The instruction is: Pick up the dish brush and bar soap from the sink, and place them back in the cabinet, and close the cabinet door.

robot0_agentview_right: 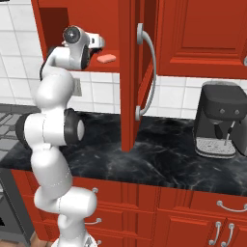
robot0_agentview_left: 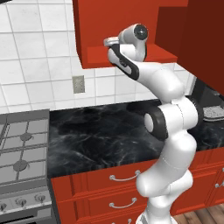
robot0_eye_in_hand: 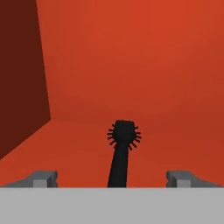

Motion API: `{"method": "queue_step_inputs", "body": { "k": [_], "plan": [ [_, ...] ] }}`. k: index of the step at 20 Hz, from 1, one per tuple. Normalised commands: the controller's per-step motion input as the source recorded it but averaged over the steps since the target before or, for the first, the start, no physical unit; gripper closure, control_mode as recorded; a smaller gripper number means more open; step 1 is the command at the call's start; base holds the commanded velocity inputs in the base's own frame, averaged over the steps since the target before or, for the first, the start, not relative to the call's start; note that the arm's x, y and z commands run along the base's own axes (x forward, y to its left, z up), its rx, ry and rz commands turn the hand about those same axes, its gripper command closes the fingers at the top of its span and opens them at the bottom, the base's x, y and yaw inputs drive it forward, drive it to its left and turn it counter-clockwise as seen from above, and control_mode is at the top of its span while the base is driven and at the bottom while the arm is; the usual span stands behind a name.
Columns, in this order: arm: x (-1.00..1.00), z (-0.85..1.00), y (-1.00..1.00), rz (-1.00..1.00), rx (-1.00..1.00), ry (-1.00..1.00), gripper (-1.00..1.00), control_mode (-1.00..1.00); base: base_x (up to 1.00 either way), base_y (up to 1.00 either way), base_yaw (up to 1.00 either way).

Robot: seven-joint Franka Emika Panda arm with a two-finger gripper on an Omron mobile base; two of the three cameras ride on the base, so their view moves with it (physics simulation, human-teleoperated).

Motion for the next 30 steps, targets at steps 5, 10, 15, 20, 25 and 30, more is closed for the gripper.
{"method": "queue_step_inputs", "body": {
  "k": [5,10,15,20,25,30],
  "plan": [
    [-0.47,0.08,-0.16,0.00,0.00,-0.01,-1.00,-1.00,0.00,0.00,0.00],
    [-0.59,0.02,-0.23,0.00,0.00,-0.04,-1.00,-1.00,0.00,0.00,0.00],
    [-0.68,0.00,-0.15,0.00,0.00,-0.04,-1.00,-1.00,0.00,0.00,0.00],
    [-0.64,0.09,-0.09,0.00,0.00,-0.02,-1.00,-1.00,0.00,0.00,0.00],
    [-0.70,0.13,-0.08,0.00,0.00,-0.02,-1.00,-1.00,0.00,0.00,0.00],
    [-0.82,0.12,-0.15,0.00,0.00,-0.05,-1.00,-1.00,0.00,0.00,0.00]
  ]
}}
